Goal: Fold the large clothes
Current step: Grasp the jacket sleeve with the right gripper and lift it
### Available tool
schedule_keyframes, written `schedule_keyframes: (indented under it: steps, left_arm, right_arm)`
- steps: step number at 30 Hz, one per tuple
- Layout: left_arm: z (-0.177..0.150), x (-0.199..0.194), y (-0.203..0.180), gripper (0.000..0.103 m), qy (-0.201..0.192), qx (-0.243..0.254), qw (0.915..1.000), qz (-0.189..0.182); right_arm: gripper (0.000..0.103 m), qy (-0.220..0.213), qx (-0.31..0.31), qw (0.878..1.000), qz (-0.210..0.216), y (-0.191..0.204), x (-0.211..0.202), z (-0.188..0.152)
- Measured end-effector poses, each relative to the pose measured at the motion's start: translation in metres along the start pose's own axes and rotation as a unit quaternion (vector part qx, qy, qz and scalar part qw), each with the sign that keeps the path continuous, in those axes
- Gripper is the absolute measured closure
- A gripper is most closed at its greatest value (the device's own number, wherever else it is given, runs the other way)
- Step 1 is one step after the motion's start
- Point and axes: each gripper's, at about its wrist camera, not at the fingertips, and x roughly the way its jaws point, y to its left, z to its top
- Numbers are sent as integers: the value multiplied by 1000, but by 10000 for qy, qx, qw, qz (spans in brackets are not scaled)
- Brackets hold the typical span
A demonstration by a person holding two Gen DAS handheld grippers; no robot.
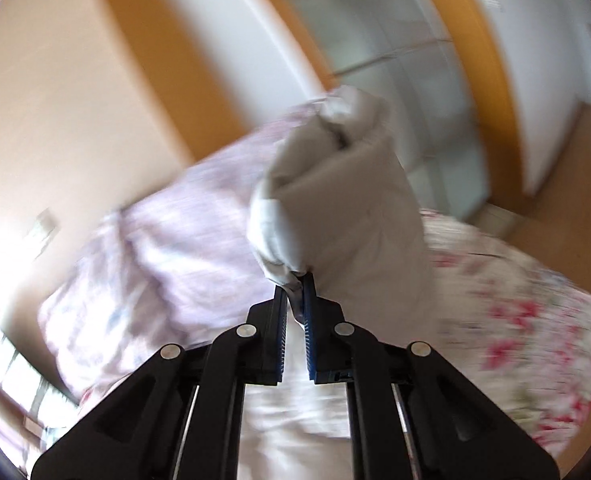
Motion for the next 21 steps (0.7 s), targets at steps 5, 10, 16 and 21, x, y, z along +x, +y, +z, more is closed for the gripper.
schedule_keyframes:
  steps: [5,10,16,21]
  left_arm:
    - [2,-10,7,2,-217,25,9996,195]
    - [1,-16,17,2,-261,-96,9994,191]
    - [0,-26,27,2,-347,-156,9990,226]
    - [2,-33,36,2,-397,-199,9987,257]
  right_arm:
    - [95,519,-536,9934,870,82,30,-26]
    - [95,1462,-860,9753,1414,145,86,-87]
    - [95,2702,-1237,9465,1260,182,141,-184]
    - [93,3094,-1727,9312,856,192,153,-231]
